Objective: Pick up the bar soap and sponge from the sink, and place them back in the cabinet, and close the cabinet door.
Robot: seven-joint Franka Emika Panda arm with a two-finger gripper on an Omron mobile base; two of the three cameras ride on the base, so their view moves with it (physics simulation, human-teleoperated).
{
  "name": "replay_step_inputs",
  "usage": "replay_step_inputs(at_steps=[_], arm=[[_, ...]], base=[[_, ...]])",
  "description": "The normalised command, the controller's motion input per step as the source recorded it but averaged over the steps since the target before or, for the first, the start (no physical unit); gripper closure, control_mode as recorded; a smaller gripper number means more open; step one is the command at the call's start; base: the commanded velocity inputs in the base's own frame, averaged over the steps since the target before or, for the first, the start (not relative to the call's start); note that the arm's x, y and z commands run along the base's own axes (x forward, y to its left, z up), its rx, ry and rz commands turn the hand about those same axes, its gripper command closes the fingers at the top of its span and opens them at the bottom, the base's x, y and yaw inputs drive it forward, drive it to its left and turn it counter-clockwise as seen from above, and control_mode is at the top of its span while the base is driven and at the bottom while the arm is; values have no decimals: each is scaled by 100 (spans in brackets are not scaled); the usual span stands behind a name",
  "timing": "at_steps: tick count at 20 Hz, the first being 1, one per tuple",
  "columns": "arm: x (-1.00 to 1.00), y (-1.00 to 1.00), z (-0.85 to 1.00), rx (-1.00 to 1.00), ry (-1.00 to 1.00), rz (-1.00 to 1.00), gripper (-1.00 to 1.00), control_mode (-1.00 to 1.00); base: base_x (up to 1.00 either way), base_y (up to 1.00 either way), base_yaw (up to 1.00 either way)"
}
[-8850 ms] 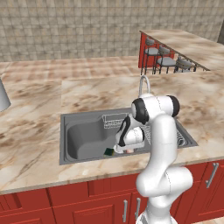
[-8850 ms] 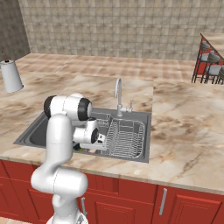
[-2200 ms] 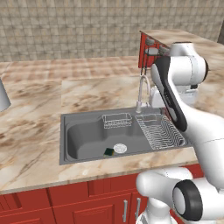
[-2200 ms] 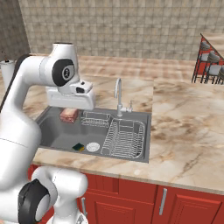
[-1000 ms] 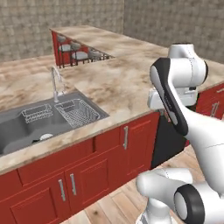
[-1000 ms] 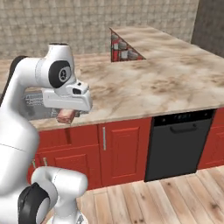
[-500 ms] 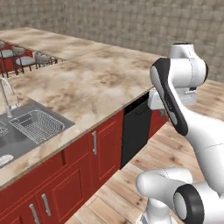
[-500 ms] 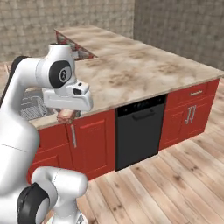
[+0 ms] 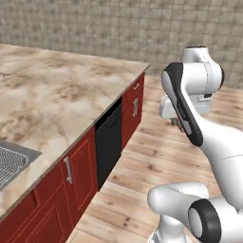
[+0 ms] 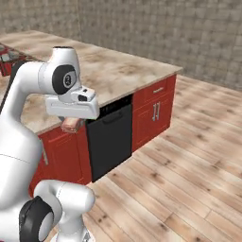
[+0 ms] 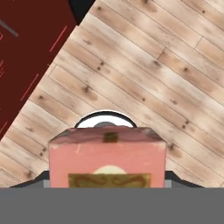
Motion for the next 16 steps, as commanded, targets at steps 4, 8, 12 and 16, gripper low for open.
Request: replay_step_inputs(at_steps=[4,8,12,16], arm=[[0,0,0,0,0,0,100,100],[0,0,0,0,0,0,100,100],[0,0,0,0,0,0,100,100],[0,0,0,0,0,0,100,100]], base=[[8,0,-64],[11,0,-64],[14,0,-63],[18,1,-55]])
